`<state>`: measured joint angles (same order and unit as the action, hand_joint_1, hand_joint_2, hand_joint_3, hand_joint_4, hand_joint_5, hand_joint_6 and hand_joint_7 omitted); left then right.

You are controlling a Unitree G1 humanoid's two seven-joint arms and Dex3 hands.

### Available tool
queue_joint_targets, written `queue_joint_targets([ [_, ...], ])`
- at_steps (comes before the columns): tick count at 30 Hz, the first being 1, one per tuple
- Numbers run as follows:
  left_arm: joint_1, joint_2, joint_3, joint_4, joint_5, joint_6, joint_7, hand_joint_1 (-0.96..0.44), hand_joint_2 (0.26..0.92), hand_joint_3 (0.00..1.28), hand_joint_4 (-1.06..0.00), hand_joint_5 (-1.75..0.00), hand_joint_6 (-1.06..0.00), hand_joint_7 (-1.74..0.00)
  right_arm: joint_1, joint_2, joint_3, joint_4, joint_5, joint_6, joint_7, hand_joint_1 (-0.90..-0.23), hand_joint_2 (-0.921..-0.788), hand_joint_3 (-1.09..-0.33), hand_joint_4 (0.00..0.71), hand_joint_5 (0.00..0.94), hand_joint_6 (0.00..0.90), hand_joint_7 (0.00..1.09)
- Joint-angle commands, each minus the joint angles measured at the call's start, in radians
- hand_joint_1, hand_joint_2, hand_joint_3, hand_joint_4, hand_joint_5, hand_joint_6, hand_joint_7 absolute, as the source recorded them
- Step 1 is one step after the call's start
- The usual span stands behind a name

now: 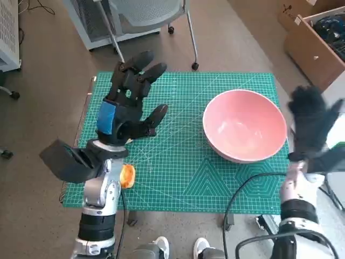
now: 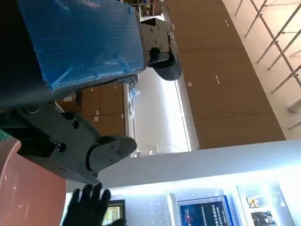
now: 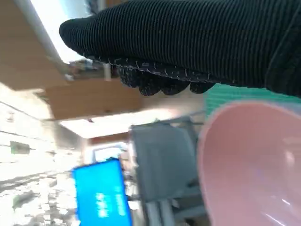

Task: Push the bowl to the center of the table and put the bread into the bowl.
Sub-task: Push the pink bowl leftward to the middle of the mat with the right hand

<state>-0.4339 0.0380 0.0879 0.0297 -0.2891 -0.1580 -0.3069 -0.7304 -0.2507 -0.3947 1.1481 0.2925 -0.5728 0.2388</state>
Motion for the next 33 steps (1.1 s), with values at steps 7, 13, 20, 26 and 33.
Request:
queue_joint_targets([
  [7,0.019,0.013,0.004,-0.033,-0.003,0.004,0.002,-0.10,0.662,0.73,0.00,-0.71,0.00,-0.82,-0.031,0.073,0.022,0.073,-0.008,0.087,0.050,-0.487,-0.921,-0.637,0.279,0.000,0.216,0.30],
  [13,0.028,0.020,0.008,-0.045,0.002,0.003,0.006,-0.11,0.644,0.76,0.00,-0.70,0.00,-0.82,-0.053,0.108,0.036,0.091,-0.024,0.108,0.034,-0.475,-0.921,-0.648,0.275,0.002,0.222,0.30],
  [20,0.042,0.030,0.011,-0.070,0.004,0.011,0.016,-0.11,0.635,0.78,0.00,-0.71,0.00,-0.82,-0.085,0.150,0.055,0.094,-0.044,0.132,0.004,-0.493,-0.921,-0.651,0.285,0.007,0.233,0.31],
  [26,0.053,0.039,0.013,-0.087,0.006,0.016,0.029,-0.12,0.631,0.79,0.00,-0.72,0.00,-0.82,-0.111,0.178,0.075,0.089,-0.053,0.151,-0.006,-0.485,-0.921,-0.663,0.293,0.009,0.236,0.32],
  [33,0.063,0.042,0.013,-0.099,0.007,0.021,0.043,-0.14,0.632,0.77,0.00,-0.73,0.00,-0.82,-0.138,0.211,0.088,0.083,-0.061,0.167,-0.008,-0.489,-0.921,-0.671,0.286,0.003,0.215,0.33],
])
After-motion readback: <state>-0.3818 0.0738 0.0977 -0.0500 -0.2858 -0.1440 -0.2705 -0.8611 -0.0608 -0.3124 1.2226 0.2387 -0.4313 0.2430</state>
